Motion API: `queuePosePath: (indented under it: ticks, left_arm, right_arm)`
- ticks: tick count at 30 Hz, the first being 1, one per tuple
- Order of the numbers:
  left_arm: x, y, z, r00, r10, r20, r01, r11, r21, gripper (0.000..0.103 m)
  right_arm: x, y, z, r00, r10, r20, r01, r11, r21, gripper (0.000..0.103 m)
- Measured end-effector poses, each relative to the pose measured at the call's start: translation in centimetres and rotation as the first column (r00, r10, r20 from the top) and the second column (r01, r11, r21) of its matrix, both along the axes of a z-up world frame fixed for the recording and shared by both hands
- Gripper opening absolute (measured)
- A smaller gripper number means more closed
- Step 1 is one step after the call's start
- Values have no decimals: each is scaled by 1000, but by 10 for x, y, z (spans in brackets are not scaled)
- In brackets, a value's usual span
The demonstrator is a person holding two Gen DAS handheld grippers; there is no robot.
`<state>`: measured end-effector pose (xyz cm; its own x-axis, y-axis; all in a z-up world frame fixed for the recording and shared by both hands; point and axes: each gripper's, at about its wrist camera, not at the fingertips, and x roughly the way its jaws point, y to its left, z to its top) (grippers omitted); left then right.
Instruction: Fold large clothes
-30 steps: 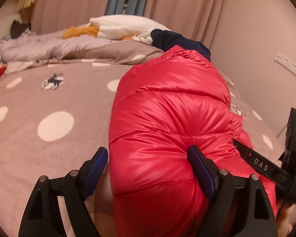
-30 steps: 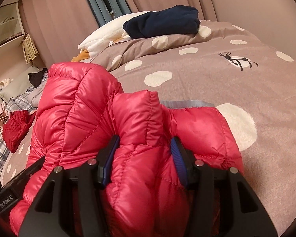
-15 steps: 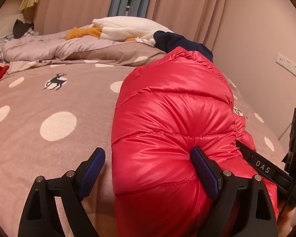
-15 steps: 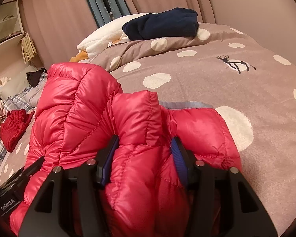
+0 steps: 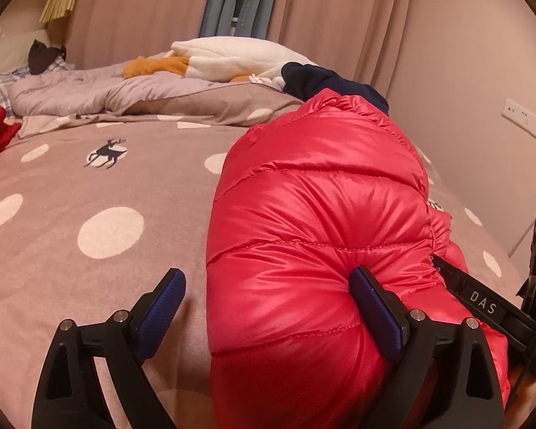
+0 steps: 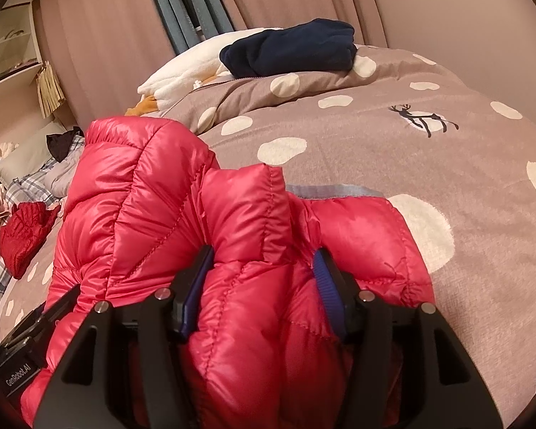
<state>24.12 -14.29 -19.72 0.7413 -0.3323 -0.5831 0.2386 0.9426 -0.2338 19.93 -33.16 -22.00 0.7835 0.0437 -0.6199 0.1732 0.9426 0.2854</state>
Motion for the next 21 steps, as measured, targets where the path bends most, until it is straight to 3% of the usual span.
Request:
queuePosePath:
  ticks: [13,21]
  left_arm:
    - [-5,-6,2,999,21,36,-23,999,45,96]
    - [-10,-7,5,997,56,43,-59,995,76,97]
  right_arm:
    - [2,-4,-3,1000,3,3,-3,999,35,57]
    - [0,-3,0,1000,-8,6,8,1000,4,61]
